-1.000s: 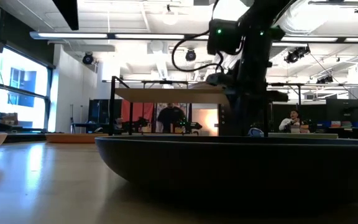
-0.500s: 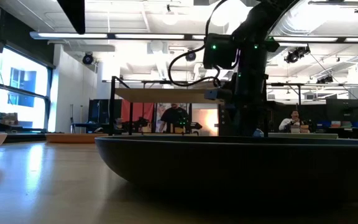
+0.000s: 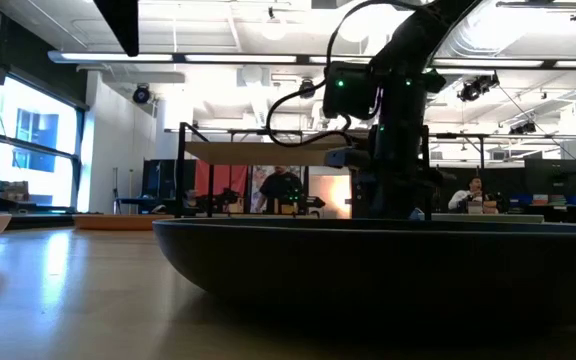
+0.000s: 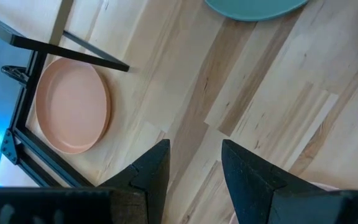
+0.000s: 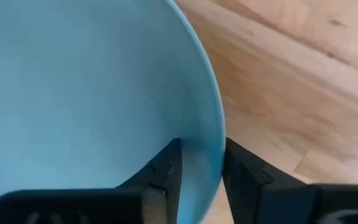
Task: Place and stack plates onto a shelf
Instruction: Stack the blue plate on the top of the other light brown plate on the shelf
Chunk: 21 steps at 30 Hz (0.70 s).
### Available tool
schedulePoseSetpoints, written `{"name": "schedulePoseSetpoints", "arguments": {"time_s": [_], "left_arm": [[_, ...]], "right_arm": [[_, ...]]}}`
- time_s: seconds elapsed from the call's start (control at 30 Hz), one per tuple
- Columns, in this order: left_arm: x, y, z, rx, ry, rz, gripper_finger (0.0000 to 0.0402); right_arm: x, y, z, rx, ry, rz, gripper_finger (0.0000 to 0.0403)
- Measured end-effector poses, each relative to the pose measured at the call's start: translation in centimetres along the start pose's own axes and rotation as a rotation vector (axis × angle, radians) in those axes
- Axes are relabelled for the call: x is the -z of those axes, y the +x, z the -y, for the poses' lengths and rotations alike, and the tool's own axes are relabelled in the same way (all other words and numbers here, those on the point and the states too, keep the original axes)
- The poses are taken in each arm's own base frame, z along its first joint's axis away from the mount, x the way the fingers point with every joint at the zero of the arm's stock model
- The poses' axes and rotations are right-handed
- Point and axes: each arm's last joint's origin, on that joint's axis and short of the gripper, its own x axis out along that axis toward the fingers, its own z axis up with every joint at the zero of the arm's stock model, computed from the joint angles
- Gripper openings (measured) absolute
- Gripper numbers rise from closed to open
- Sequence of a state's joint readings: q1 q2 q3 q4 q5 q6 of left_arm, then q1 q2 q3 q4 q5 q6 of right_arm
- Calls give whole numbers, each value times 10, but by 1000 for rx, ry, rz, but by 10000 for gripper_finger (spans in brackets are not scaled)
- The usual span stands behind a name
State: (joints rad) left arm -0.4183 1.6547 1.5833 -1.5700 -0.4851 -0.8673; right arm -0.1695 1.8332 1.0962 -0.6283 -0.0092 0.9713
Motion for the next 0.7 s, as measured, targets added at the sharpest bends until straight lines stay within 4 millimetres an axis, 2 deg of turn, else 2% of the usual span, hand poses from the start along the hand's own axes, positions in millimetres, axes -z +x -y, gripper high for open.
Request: {"name": "schedulePoseSetpoints", "arguments": {"time_s": [0.17, 0.23, 0.7], "left_arm": [[0, 0, 0, 0, 0, 0, 133], [0, 0, 0, 0, 0, 0, 133], [0, 0, 0, 3, -1, -2, 133]], "right_arm": [[1, 0, 0, -8, 13, -20, 21], [2, 0, -1, -10, 10, -22, 6], [19, -5, -9, -9, -4, -44, 0]]}}
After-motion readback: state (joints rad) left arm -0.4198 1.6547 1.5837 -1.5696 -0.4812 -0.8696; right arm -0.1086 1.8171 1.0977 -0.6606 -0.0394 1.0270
